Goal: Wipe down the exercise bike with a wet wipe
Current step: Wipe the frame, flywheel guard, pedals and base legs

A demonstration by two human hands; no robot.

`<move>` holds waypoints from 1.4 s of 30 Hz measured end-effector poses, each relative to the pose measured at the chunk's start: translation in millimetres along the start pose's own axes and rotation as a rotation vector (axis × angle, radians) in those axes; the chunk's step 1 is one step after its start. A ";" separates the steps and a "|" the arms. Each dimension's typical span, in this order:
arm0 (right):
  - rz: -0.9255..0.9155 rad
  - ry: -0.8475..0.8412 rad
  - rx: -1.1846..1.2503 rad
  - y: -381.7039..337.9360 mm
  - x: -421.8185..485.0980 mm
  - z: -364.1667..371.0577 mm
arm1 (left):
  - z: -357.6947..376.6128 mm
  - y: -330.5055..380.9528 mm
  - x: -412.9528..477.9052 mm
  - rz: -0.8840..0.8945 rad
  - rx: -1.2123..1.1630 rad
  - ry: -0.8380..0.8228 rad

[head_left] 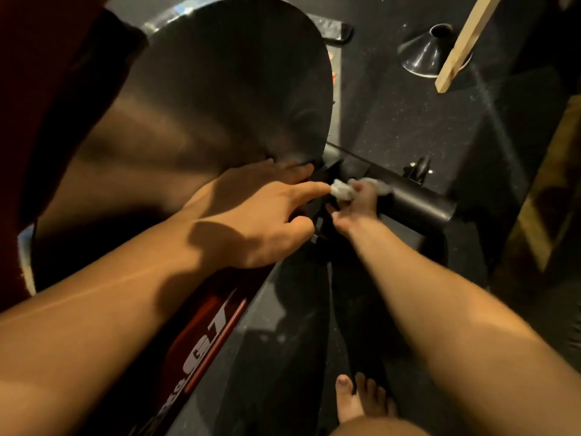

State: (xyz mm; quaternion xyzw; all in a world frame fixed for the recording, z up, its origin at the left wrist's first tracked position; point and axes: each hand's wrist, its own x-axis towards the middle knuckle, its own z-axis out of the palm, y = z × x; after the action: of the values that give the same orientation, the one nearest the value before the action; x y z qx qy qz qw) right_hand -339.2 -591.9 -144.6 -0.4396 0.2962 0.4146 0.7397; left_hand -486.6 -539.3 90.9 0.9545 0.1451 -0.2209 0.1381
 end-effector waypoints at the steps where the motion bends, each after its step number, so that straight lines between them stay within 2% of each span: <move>1: -0.016 0.020 -0.127 3.2 6.8 5.8 | 0.5 -0.1 0.2 -0.004 -0.011 -0.011; 3: -0.011 0.061 -0.320 1.8 16.6 8.0 | -1.1 -1.0 0.5 -0.016 0.001 -0.022; 7: 0.095 0.093 -0.515 -0.2 23.0 -11.3 | -6.0 3.4 -2.0 -0.013 0.056 -0.019; 11: 0.146 0.018 -0.695 6.4 21.2 -17.3 | -5.6 4.6 -2.3 0.000 0.062 0.000; 13: 0.163 0.016 -0.621 6.4 22.3 -7.6 | -4.9 3.7 -2.3 0.003 0.058 0.007; 16: 0.173 0.078 -0.297 5.3 39.1 4.5 | -5.0 2.5 -1.5 0.004 0.068 0.017; 19: 0.100 0.014 -0.275 4.8 47.3 -1.2 | -5.0 1.6 -2.3 -0.002 0.056 0.001; 21: 0.147 -0.072 -0.176 7.1 54.9 -4.7 | -5.3 0.9 -1.4 0.011 0.043 -0.013; 22: 0.111 -0.060 -0.181 4.0 47.6 -5.5 | -5.6 0.8 -1.4 0.013 0.037 -0.018; 23: 0.050 -0.003 -0.169 -0.6 43.1 -7.4 | -5.7 0.6 -1.0 0.014 0.035 -0.020; 28: 0.030 0.209 0.023 -29.7 37.1 -68.3 | -6.5 3.3 -2.5 0.004 0.048 -0.016; 30: 0.017 0.414 0.042 -51.5 47.5 -107.1 | -4.9 3.9 -2.1 -0.004 0.064 0.002; 33: -0.037 0.614 -0.095 -82.1 -5.2 -115.8 | -0.1 5.6 -1.1 -0.016 0.095 0.030; 34: -0.075 0.607 -0.127 -86.7 -26.3 -112.3 | 0.9 6.3 -3.1 -0.029 0.119 0.048; 37: -0.195 0.407 -0.340 -87.4 -93.9 -85.6 | 2.0 5.8 -20.9 -0.089 0.101 0.114; 40: -0.321 0.125 -0.720 -82.2 -144.5 -52.2 | 7.4 6.4 -53.9 -0.119 0.031 0.147; 42: -0.512 -0.043 -1.029 -77.4 -177.9 -30.0 | 12.9 8.2 -78.5 -0.155 0.031 0.142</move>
State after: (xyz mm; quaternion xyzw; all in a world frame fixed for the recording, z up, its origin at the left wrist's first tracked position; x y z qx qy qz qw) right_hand -359.3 -702.5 16.3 -0.7921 -0.0750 0.3218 0.5132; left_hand -556.4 -568.0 117.7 0.9557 0.2245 -0.1651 0.0951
